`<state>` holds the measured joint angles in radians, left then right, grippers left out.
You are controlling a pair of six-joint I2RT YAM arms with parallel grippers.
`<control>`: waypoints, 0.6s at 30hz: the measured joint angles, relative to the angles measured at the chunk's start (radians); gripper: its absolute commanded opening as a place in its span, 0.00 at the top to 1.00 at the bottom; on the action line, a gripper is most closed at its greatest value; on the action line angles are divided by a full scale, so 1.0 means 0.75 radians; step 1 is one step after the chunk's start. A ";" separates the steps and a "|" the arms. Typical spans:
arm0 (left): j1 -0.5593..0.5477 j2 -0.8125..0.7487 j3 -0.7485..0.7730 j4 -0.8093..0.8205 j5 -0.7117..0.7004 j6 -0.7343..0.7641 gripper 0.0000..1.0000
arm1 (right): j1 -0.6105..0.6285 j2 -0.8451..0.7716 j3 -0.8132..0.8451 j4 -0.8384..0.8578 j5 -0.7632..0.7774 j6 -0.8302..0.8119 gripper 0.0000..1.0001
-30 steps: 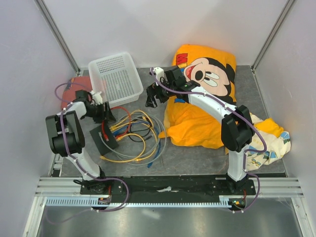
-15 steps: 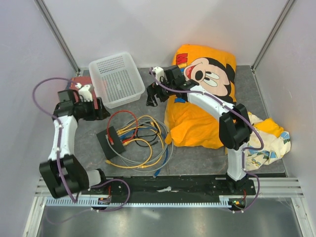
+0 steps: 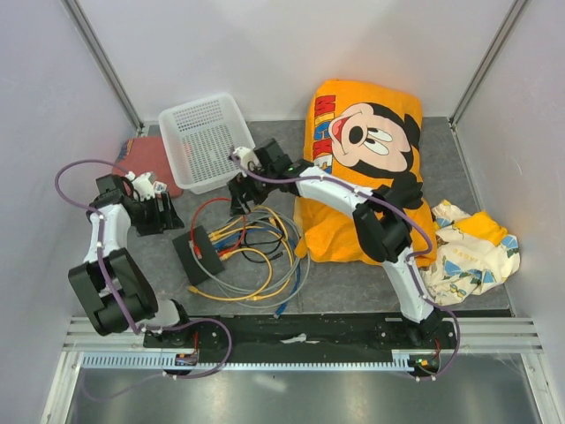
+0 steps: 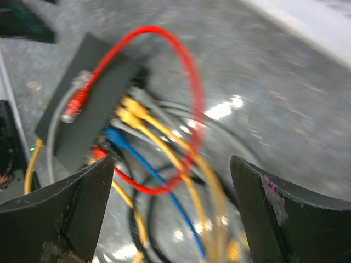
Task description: Pull the plug from the switch port
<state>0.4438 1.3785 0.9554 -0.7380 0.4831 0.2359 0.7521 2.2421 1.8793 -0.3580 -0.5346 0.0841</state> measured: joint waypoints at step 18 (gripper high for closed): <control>0.043 0.475 0.169 -0.087 -0.034 0.007 0.33 | -0.012 0.062 -0.012 0.009 0.054 0.022 0.41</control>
<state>0.4759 1.7344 1.0821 -0.8032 0.4576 0.2409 0.7429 2.2887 1.8706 -0.3511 -0.4942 0.1009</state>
